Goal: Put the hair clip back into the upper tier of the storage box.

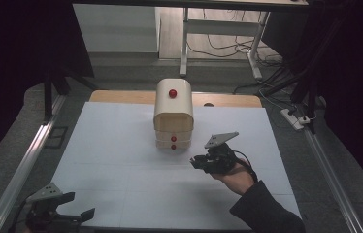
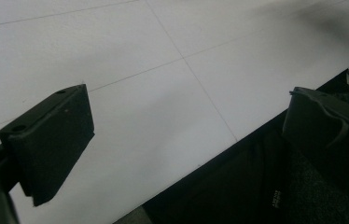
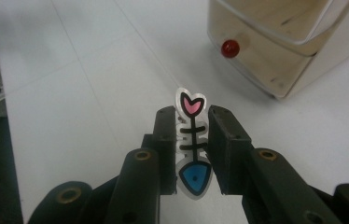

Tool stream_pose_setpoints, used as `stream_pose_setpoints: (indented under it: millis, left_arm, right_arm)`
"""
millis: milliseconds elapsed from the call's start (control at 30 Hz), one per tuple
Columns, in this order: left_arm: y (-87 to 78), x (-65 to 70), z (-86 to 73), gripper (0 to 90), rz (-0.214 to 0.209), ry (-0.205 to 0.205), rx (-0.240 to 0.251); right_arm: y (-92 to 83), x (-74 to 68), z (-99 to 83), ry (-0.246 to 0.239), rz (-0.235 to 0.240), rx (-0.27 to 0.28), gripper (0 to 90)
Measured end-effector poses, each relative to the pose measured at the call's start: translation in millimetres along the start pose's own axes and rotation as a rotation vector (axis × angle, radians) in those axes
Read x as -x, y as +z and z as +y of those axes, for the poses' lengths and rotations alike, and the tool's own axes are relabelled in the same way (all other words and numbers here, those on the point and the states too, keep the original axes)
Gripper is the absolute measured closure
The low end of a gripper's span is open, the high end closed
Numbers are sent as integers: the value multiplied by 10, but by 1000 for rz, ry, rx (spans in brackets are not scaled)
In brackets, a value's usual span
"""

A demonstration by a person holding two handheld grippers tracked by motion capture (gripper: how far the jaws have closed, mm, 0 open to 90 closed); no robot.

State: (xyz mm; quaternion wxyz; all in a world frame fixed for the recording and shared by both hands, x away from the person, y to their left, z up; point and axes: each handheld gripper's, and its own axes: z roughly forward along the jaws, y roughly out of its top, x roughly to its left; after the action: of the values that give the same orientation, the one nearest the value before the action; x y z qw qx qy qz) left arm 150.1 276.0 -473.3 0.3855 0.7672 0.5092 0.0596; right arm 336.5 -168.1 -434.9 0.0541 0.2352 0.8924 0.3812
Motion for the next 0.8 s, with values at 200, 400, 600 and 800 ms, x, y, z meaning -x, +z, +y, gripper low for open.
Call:
stream_pose_setpoints:
  millis: [200, 400, 600, 800]
  left_arm:
    - [-5, -5, -3, 25, -2, -6, 6]
    - [-4, -4, -3, 25, 0, -5, 6]
    - [-4, -4, -3, 25, 0, -5, 6]
    - [-5, -6, -4, 25, -1, -6, 7]
  right_arm:
    - [-93, 8, 49, 19, 11, 37, 725]
    - [-172, 16, 122, 28, 13, 65, 725]
    - [-236, 28, 236, 33, 15, 89, 725]
    - [-261, 40, 376, 35, 17, 114, 725]
